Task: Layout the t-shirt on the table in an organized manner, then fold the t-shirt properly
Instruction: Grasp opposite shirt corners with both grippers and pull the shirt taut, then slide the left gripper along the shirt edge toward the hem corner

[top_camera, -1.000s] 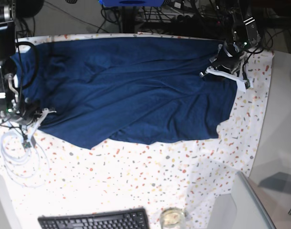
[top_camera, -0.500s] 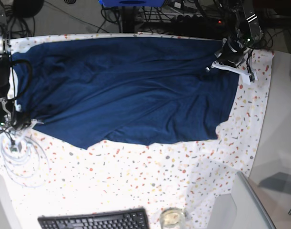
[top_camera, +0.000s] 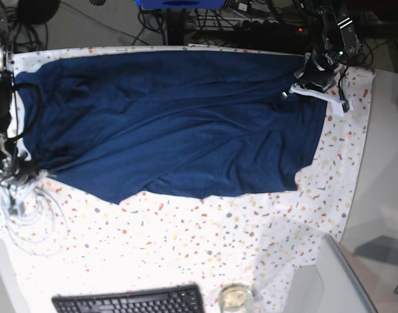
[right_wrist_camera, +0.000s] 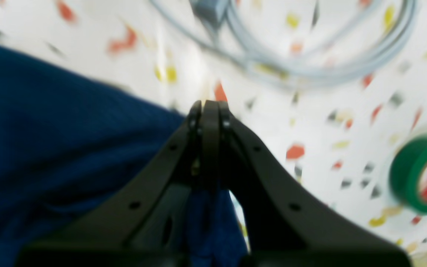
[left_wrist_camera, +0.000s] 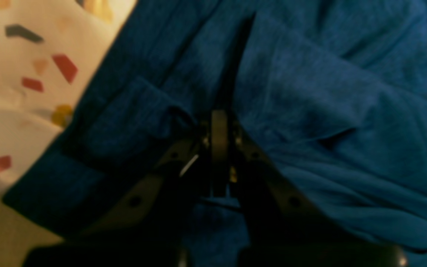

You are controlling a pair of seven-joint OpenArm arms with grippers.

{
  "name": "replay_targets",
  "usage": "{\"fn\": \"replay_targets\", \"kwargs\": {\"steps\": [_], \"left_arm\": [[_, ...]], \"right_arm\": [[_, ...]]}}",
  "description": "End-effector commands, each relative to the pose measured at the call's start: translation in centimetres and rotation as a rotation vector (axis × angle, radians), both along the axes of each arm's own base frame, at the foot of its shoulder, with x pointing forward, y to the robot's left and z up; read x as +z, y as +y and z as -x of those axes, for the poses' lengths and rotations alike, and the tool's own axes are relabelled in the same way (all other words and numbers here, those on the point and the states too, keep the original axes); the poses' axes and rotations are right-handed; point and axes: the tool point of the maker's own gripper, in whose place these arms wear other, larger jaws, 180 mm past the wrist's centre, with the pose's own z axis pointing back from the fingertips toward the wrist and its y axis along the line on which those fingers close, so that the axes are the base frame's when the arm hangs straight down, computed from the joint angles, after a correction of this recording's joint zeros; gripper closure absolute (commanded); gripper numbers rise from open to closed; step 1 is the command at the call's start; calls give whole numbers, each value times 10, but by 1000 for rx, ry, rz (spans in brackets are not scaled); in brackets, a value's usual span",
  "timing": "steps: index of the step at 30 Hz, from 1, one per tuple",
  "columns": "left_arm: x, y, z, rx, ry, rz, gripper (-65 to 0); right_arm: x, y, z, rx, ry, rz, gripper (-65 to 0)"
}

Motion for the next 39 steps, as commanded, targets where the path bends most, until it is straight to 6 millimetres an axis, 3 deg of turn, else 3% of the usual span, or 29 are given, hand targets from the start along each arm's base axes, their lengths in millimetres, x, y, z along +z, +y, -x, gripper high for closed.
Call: {"fn": "replay_targets", "kwargs": {"steps": [1, 4, 7, 8, 9, 13, 15, 22, 36, 39], "left_arm": [[20, 13, -14, 6, -69, -40, 0], [35, 18, -22, 9, -102, -58, 0], [51, 16, -34, -8, -130, -62, 0], [54, 17, -37, -14, -134, -65, 0], [55, 19, -39, -19, -132, -67, 0], [62, 31, -44, -53, -121, -103, 0], [65, 38, -45, -64, -119, -125, 0], [70, 54, -42, -72, -105, -170, 0], [69, 66, -44, -77, -93, -191, 0], [62, 72, -42, -73, -69, -189, 0]], "right_arm": [[37, -22, -19, -34, -112, 22, 0], [68, -6, -26, -32, -190, -8, 0], [66, 7, -25, -1, -138, -31, -2], [67, 11, -29, 16, -120, -50, -30], [65, 13, -29, 34, -92, -64, -69], [47, 30, -25, 146, 22, -134, -357], [38, 31, -23, 160, 28, -161, -432], [7, 29, -13, 104, 94, -231, -438], [-16, 47, 4, 195, 149, -179, -437], [-17, 45, 6, 193, 150, -177, -383]]}}
